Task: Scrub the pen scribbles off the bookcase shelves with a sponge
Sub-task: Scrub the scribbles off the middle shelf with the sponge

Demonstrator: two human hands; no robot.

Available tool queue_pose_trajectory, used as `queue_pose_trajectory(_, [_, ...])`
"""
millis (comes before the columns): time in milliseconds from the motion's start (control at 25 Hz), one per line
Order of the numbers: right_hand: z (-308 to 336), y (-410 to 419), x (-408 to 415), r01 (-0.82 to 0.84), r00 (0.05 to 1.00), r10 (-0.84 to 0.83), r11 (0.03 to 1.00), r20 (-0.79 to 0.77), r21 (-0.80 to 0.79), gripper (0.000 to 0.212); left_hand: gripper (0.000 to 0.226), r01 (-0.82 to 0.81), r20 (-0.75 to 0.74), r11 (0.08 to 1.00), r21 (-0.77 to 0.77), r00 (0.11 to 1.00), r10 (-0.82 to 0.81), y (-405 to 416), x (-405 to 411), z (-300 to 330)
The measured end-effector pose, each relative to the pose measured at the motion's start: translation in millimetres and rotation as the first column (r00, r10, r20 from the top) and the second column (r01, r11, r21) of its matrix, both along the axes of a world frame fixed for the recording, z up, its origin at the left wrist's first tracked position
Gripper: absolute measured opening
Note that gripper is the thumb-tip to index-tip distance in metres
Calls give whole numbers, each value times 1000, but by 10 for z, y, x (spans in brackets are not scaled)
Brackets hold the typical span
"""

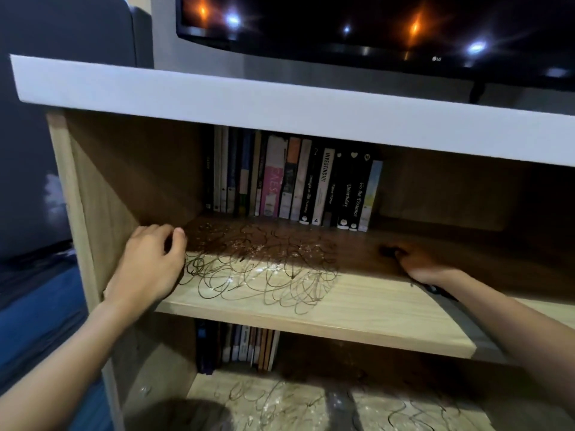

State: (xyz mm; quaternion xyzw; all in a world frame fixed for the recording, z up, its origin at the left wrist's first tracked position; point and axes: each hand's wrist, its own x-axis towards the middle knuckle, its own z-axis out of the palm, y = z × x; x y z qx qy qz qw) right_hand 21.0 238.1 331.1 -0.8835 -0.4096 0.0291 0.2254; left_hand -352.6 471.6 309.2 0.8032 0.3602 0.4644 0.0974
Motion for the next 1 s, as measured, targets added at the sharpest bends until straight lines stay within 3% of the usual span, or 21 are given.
queue_pose_trajectory(160, [-11,604,-260,-111,994,110,993,10,52,43,32,60,-105,996,-66,992,-67,25,-28,-18])
queue_pose_trajectory(320, [-27,500,-372,-258,966,258,966,-18,37,35,22,175,-159,979,-100,969,-190,-48,-56,1])
queue_pose_trajectory(440, [-12,602,-192,-175,984,180,972,-17,157,34,20,171,-236,977,-129,951,-198,-36,10,28])
queue_pose_trajectory(640, [-33,1069,-134,-77,996,75,996,47,45,40,20,98,-245,978,-182,959,-142,35,76,60])
queue_pose_trajectory(840, [-60,739,-119,-336,934,351,925,-59,178,36,25,15,-245,980,-197,967,-64,147,132,106])
queue_pose_trajectory(920, [-39,774,-31,-283,957,291,943,-23,173,33,23,1,-246,982,-191,968,-49,126,182,128])
queue_pose_trajectory(1000, [-35,989,-9,-171,984,167,983,60,69,38,25,-7,-260,984,-179,965,-40,129,217,144])
